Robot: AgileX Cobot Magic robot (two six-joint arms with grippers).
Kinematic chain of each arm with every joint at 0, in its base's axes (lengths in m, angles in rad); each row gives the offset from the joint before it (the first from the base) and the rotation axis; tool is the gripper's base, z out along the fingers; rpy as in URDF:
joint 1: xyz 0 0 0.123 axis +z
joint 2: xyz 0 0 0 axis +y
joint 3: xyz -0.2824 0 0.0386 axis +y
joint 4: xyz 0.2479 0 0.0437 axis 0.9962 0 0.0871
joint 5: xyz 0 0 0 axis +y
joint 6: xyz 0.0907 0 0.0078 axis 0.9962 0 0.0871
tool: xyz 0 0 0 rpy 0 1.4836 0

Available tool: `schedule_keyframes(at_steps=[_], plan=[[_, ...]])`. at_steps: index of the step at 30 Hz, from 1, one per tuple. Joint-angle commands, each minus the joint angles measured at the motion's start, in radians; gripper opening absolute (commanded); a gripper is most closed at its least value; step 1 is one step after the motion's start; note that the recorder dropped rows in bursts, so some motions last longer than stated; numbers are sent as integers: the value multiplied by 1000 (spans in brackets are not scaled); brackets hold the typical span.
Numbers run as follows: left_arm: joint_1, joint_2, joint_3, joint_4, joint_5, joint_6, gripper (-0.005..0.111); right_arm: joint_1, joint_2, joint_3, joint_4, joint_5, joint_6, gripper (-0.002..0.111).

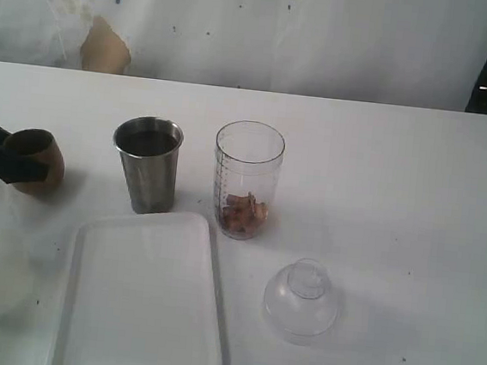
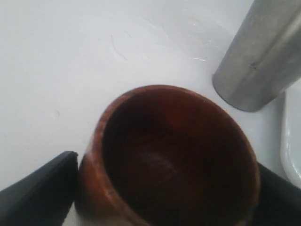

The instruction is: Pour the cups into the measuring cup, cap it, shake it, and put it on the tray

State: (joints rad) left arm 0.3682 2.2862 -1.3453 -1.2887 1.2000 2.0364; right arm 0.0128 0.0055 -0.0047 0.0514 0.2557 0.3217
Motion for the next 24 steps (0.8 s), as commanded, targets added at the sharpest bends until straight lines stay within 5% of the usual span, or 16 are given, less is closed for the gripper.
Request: schedule_keyframes(at_steps=[1,18,20,22,23,24], plan=[[-1,-44,-5,4,21,-72,95,6,-5,5,-1,-10,-10,0],[-1,-298,-5,-100,21,-311,96,6,-5,5,-1,-10,-10,0],[-1,-338,-5,-115,-11,-410,84,6,-5,5,-1,-10,-10,0],[-1,-373,-5,-105,-83,-571,57,6,-5,5,-1,-10,20,0],[-1,-401,-5,-63,-160,-740,17,6,-5,5,-1,-10,4,0],[-1,-414,-5,-36,-197,-781,-1,6,-5,5,-1,-10,4,0]])
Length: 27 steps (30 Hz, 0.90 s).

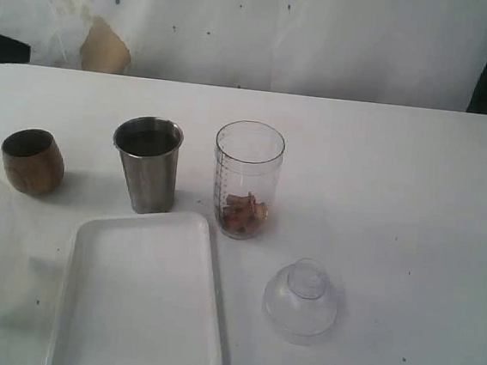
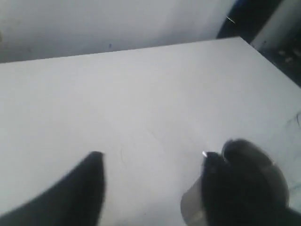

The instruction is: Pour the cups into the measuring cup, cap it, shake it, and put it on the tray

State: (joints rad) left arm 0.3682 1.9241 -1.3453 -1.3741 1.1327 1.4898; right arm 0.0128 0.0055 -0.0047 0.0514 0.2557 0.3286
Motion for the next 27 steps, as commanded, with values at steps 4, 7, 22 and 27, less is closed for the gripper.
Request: schedule_keyframes(at_steps=[4,7,22,27], plan=[[-33,-115,-5,430,-362,-686,0,6,-5,5,-1,-10,-3,0],[-99,-159,-11,883,-468,-1038,0,6,-5,5,-1,-10,-3,0],[-370,-690,375,826,-1017,-1069,0,6,-5,5,-1,-10,-3,0],[-374,-900,551,730,-1116,-1071,0,6,-5,5,-1,-10,-3,0]])
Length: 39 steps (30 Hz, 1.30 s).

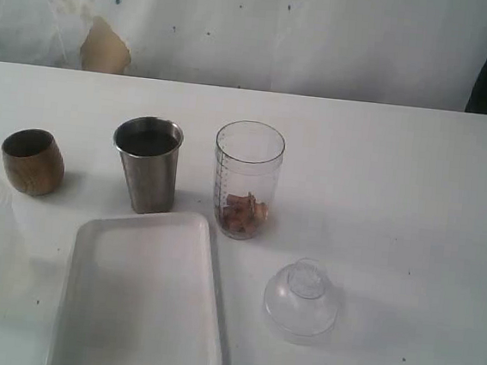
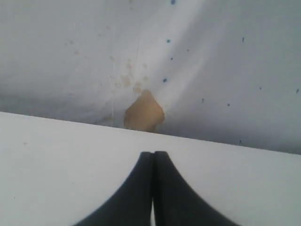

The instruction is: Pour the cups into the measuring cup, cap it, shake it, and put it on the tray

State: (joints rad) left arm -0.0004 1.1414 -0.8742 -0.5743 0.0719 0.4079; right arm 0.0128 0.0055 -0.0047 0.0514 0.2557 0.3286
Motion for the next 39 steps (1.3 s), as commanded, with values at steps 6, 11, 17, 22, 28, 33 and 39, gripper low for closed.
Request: schedule_keyframes(at_steps=[6,11,17,22,28,33,39], plan=[[-115,-355,219,-74,-184,-34,0,6,-5,5,1,-10,-3,0],[-234,-507,367,17,-332,-168,0,6,-5,5,1,-10,-3,0],[-316,-686,563,212,-481,-455,0,6,-5,5,1,-10,-5,0],[-316,-861,670,291,-517,-548,0,6,-5,5,-16,-10,-63,0],[-316,-1058,706,306,-342,-535,0,6,-5,5,-16,-10,-63,0],[-316,-1141,706,308,-211,-506,0,6,-5,5,-16,-111,-63,0],[-316,-1141,748,306,-107,-514,0,6,-5,5,55,-530,155,0]])
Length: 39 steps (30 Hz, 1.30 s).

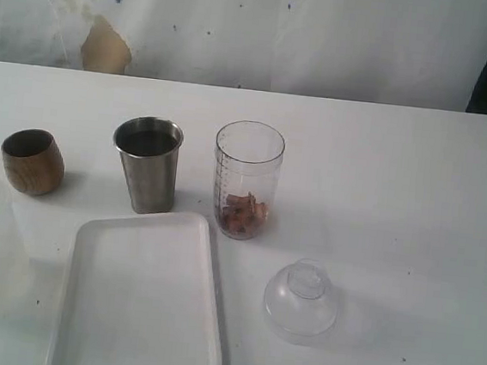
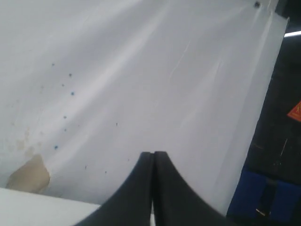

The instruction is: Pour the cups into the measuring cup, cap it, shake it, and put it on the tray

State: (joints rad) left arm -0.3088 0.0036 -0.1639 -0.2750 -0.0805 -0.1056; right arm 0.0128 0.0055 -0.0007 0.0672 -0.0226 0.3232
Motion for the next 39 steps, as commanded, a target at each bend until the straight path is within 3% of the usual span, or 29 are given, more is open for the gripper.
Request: schedule_keyframes(at_steps=[1,5,8,12,16,20,22,26,29,34,39], plan=[[-7,-4,57,7,34,-3,0,6,-5,1,39,-297,214,0],[-7,-4,164,3,-55,-40,0,6,-5,-9,-54,-358,253,0],[-7,-4,164,20,-13,-26,0,6,-5,-11,-164,-361,253,0],[-7,-4,164,24,-82,-84,0,6,-5,-11,-210,-324,264,0],[-7,88,164,157,-100,-207,0,6,-5,-11,-210,-301,265,0],[-7,279,164,532,-320,-494,0,6,-5,-11,-210,-278,265,0],[-5,398,164,664,-475,-531,0,6,-5,-11,-210,-261,265,0],[-3,694,141,677,-585,-526,0,6,-5,-11,-210,-202,265,0],[-3,912,74,766,-703,-531,3,6,-5,-10,-210,-175,265,0],[-10,1255,-53,902,-876,-583,24,6,-5,-10,-210,-166,265,0],[-68,1525,-161,890,-933,-541,44,6,-5,-10,-210,-166,265,0]])
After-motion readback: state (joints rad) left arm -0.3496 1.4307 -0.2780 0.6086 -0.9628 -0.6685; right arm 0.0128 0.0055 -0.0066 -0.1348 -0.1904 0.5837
